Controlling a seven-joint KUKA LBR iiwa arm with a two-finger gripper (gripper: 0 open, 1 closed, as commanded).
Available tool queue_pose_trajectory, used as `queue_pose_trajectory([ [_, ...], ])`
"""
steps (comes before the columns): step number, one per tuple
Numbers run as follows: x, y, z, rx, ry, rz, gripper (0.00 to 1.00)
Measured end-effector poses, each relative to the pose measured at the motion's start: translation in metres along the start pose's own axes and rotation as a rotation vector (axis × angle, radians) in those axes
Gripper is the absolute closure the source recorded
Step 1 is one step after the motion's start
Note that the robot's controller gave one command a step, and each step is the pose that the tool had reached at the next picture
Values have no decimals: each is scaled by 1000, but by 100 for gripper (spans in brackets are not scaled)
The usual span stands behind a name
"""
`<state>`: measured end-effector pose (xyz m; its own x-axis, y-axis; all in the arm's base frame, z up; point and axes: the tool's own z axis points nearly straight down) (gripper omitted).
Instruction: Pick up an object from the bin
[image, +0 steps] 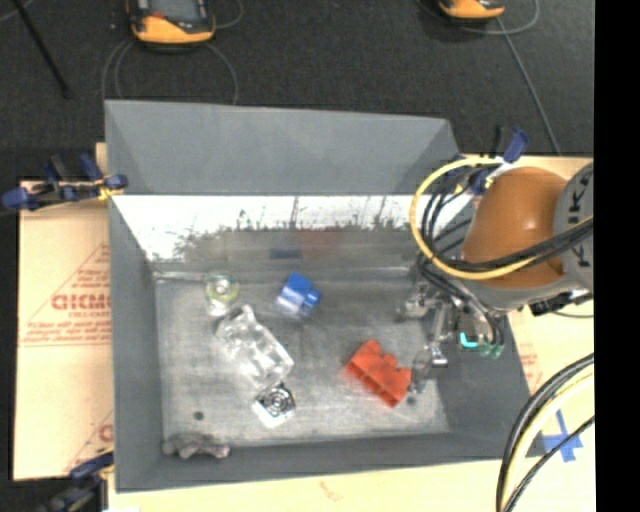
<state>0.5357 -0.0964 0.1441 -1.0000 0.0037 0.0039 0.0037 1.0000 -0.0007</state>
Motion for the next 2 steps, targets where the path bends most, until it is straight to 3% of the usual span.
queue_pose_trajectory([
  [1,13,20,66,1,-9,-184,0],
  [2,11,19,65,3,-14,-185,100],
])
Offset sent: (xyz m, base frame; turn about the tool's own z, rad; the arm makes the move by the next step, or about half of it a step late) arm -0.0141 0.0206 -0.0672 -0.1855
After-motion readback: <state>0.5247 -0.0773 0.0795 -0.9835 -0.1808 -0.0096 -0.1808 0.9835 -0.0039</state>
